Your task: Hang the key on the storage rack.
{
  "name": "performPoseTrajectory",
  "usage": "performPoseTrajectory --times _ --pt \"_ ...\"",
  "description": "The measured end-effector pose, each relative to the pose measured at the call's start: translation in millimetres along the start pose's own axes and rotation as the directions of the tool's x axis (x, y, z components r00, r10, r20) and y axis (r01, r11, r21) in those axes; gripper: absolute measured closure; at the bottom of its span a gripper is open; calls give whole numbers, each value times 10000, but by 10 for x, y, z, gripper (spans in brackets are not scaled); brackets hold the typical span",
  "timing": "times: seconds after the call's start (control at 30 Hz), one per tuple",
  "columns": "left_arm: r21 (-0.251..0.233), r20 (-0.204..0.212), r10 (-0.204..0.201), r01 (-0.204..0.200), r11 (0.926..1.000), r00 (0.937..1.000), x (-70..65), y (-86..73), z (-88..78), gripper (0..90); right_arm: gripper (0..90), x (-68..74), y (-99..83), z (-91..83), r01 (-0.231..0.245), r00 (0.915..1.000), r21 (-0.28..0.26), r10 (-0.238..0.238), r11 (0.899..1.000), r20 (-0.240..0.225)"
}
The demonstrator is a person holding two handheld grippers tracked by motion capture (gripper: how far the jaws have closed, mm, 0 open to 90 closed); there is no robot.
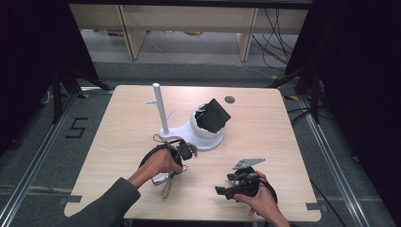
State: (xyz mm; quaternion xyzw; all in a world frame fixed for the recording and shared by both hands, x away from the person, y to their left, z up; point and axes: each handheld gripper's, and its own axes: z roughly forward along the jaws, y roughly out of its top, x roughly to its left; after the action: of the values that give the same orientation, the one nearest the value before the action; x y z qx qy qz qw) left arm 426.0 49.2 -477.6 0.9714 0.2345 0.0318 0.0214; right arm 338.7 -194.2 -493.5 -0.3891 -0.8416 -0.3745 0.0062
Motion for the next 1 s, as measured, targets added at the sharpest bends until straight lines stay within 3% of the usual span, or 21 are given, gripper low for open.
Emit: performPoseTrajectory --times 0.2,0.3,0.43,0.53,0.63,0.73,1.0 --pt "-130 -53 432 -432 9990 9991 2 -17 -5 751 248 -7 0 3 -77 10000 27 77 10000 -49" --pt "-326 1 368 -367 9988 9993 16 -39 -3 752 249 -7 0 0 -236 9997 -28 235 9997 -23" --pt "-346 -21 377 -377 9987 9993 36 -63 -14 753 249 -26 1 -2 -67 10000 -47 66 10000 -66" --pt "-742 104 184 -175 9971 9998 59 -101 -68 753 249 -30 3 -4 -107 9999 -41 107 9999 -15" --pt "-832 -31 117 -119 9965 9999 86 -143 -136 752 249 -31 2 0 -132 9999 -28 132 9999 26" --pt "-1128 126 22 -8 9936 9999 114 -196 -235 752 249 -29 5 0 -144 9999 -22 144 9999 -1" --pt "-1864 -212 -596 546 9810 9980 289 -425 -622 752 249 -41 9 3 -199 9998 -46 199 9998 4"
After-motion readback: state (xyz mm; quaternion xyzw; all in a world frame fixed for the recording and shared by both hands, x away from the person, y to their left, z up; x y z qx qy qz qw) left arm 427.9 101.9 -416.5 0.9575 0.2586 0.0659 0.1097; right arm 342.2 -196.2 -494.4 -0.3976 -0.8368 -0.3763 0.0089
